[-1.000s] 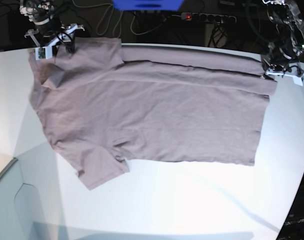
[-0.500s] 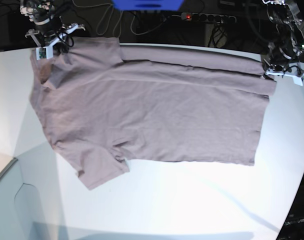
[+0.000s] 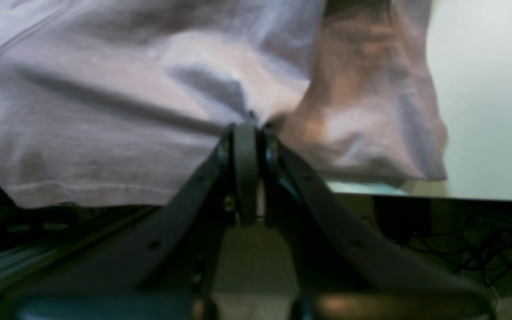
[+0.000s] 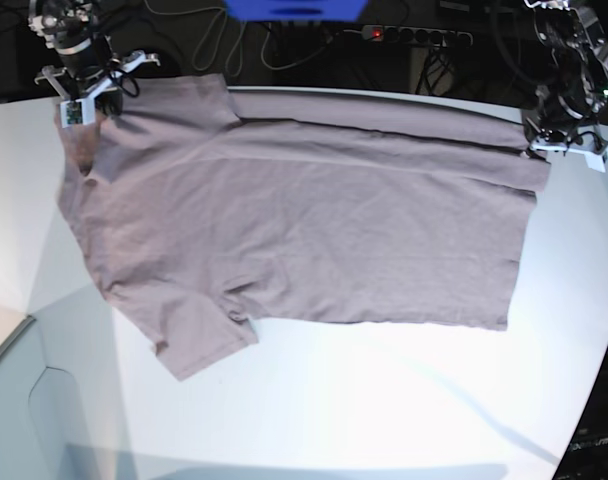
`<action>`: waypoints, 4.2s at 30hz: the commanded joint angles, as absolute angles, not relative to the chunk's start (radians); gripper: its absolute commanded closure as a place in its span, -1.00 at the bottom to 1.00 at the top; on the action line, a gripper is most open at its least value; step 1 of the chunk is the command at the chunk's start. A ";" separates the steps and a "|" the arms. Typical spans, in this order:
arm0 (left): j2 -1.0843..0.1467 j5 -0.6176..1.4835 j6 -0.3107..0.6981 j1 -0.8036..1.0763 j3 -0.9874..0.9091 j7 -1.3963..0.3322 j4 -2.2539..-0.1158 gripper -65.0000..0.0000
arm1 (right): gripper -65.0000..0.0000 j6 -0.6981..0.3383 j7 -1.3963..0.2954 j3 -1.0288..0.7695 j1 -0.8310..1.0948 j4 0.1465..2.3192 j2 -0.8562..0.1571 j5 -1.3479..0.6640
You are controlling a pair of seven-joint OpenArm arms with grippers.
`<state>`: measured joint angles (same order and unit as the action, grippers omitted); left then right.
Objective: Layout the t-shirt on the table in an organized manner, then fold the t-shirt properly
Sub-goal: 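Move the right gripper along the folded edge and pinch the shirt, then hold the folded edge with both grippers and pull it taut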
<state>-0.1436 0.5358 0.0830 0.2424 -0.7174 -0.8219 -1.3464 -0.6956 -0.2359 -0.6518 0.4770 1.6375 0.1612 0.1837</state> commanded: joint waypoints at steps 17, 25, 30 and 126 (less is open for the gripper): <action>-0.145 0.526 0.076 0.245 -0.716 -0.855 -1.351 1.00 | 1.00 -0.698 -0.216 -0.624 0.403 1.744 0.157 0.174; -0.145 0.524 0.076 0.248 -0.716 -0.855 -1.351 1.00 | 1.00 -0.698 -0.216 -0.624 0.288 1.719 0.157 0.174; -0.148 0.526 0.076 0.251 -0.716 -0.855 -1.356 1.00 | 1.00 -0.698 -0.216 -0.624 0.234 1.675 0.157 0.174; -0.147 0.522 0.076 0.245 -0.716 -0.855 -1.351 1.00 | 0.04 -0.698 -0.341 -0.653 0.200 1.603 0.085 0.173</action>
